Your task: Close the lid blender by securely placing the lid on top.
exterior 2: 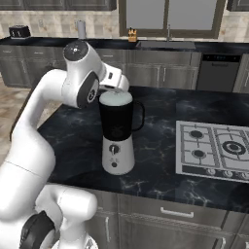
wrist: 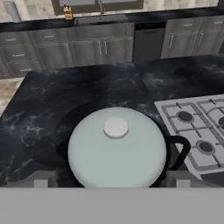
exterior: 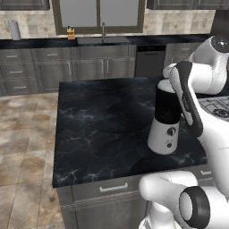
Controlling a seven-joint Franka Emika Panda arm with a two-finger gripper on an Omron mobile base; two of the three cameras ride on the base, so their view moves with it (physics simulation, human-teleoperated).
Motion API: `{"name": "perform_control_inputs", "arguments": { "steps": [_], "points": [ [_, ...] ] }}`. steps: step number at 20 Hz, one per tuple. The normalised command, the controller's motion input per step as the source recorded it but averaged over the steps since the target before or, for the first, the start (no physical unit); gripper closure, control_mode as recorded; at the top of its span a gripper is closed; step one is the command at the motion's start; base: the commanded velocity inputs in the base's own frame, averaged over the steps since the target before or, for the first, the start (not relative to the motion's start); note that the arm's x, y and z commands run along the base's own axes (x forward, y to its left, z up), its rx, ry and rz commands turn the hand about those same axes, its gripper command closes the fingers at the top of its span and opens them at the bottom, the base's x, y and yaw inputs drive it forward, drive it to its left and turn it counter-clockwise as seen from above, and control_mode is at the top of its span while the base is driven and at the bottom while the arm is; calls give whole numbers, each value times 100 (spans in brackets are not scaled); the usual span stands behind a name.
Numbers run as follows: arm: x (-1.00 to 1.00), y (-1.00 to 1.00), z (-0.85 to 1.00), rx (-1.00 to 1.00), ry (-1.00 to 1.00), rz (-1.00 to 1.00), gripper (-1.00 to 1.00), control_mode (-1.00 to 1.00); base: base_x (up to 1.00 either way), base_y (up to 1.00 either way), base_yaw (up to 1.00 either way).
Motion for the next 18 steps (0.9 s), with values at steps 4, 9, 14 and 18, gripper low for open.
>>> {"name": "perform_control_inputs", "arguments": {
  "steps": [4,9,14,18],
  "points": [
    [-100,63,16,0,-17,0,-100,-100,0,0,0],
    [-89,85,10,-3,-8,0,-100,-100,0,0,0],
    [-51,87,0,-13,-8,0,-100,-100,0,0,0],
    [-18,33,0,-7,0,1,-100,-100,0,0,0]
  ]
}}
